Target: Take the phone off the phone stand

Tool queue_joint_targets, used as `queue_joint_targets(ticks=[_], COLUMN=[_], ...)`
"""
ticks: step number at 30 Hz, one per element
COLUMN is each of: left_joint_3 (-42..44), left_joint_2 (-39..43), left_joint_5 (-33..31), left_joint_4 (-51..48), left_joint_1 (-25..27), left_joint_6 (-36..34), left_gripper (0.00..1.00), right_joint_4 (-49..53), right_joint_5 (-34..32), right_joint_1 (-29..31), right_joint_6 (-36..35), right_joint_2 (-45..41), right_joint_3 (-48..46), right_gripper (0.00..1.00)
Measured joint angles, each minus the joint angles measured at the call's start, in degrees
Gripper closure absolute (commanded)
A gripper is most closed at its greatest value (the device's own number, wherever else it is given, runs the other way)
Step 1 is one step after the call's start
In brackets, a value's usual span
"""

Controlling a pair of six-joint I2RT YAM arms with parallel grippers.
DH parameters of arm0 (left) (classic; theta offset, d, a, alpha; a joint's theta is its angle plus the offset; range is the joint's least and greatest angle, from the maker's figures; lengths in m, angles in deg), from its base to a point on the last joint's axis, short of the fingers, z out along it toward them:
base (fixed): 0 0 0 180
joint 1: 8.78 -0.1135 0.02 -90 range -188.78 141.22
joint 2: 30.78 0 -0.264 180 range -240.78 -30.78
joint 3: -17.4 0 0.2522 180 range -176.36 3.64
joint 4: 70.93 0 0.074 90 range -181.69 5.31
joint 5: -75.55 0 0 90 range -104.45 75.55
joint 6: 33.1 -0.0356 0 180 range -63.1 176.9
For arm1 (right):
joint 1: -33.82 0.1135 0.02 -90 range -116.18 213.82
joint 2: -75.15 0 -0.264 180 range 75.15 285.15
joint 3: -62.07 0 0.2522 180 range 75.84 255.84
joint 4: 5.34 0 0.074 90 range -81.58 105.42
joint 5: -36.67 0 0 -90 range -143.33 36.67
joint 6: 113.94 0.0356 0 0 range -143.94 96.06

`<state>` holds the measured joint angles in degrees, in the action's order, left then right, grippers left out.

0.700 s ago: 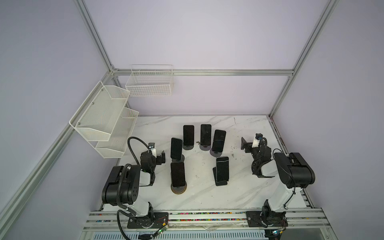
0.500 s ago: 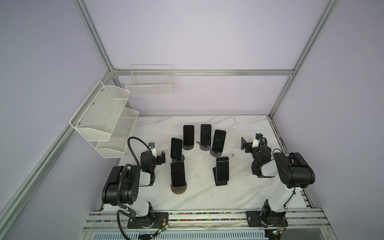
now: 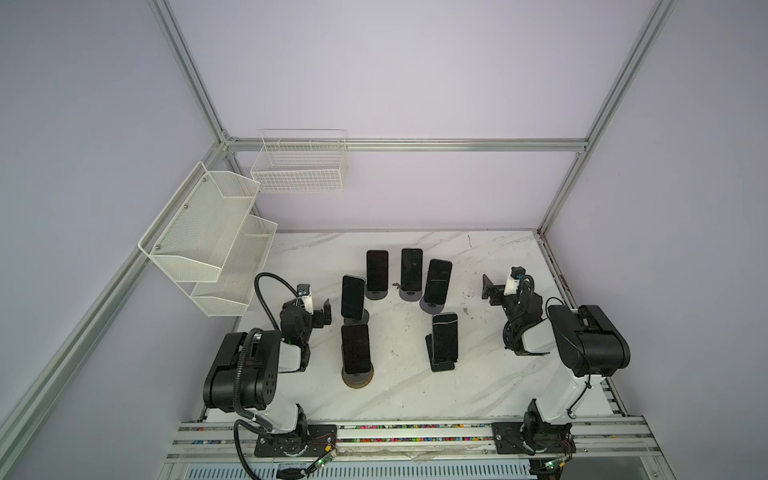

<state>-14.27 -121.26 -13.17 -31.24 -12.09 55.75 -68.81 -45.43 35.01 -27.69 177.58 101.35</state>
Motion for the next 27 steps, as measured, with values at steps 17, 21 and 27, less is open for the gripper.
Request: queue_joint_targets(ticks=[17,21,27], left_joint_3=[0.0,0.0,0.0], left_joint_2=[0.1,0.1,0.1], left_joint_5=[-0.7,-1.3,-1.6], left_joint_4=[-1.2,-1.9,-2.1], left_joint_1=[0.0,0.0,0.0], left_joint_6=[0.1,0.1,0.1], left_gripper=[0.0,0.0,0.0], right_joint_4=[0.0,0.0,0.0], right_joint_5=[0.0,0.0,0.0], right_joint_1=[0.0,0.0,0.0], right_joint_6=[0.0,0.0,0.0], right_joint_2=[0.0,0.0,0.0], right_joint_3=[0.0,0.0,0.0], right_gripper=[0.03,0.03,0.03])
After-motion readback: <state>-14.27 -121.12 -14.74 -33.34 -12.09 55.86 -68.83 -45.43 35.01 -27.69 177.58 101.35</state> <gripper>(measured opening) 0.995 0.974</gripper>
